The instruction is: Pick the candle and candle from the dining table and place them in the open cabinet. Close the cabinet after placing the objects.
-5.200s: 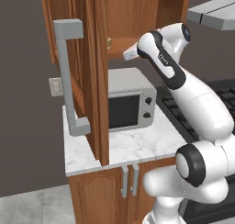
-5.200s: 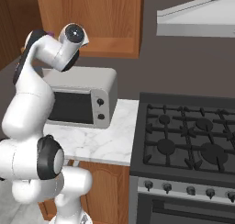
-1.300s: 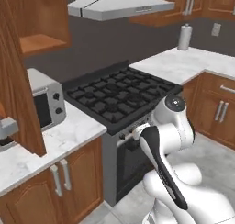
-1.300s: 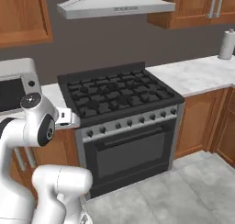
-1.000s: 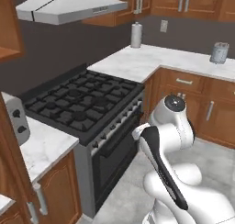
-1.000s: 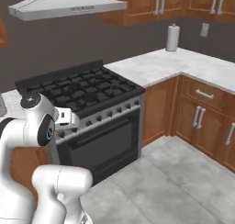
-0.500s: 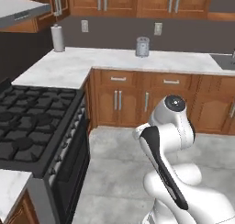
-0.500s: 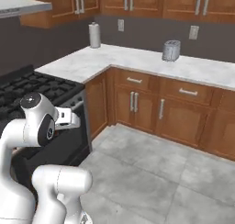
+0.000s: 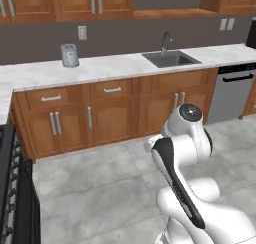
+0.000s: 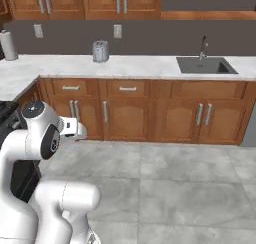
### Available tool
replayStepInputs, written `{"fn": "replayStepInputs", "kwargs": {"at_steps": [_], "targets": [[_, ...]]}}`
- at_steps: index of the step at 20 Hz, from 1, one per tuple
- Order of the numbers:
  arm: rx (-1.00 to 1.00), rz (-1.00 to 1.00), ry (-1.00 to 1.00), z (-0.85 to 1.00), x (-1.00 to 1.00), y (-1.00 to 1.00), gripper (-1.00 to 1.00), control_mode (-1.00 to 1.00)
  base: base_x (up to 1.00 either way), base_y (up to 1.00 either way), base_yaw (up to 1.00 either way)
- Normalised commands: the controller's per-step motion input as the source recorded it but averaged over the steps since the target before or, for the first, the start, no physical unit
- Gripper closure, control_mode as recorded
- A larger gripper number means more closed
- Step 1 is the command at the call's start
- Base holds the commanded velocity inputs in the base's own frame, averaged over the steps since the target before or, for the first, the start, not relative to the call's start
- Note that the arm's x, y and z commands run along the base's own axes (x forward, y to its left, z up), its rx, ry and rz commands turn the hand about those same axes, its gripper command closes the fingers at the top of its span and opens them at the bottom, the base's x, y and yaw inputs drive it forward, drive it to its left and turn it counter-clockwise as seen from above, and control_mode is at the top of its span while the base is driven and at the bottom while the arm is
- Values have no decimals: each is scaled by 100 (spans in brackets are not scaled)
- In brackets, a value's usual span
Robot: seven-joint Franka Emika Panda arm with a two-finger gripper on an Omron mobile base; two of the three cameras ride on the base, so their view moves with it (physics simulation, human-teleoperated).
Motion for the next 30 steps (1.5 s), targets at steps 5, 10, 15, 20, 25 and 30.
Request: {"fn": "replayStepInputs", "kwargs": {"at_steps": [5, 10, 15, 20, 25, 30], "targets": [[0, 0, 0, 0, 0, 0, -100, 100, 54, -12, -66], [0, 0, 0, 0, 0, 0, -100, 100, 98, -16, -49], [0, 0, 0, 0, 0, 0, -100, 100, 100, -21, -46], [0, 0, 0, 0, 0, 0, -100, 100, 95, -19, -55], [0, 0, 0, 0, 0, 0, -100, 100, 80, -18, -63], [0, 0, 0, 0, 0, 0, -100, 100, 87, -17, -63]]}}
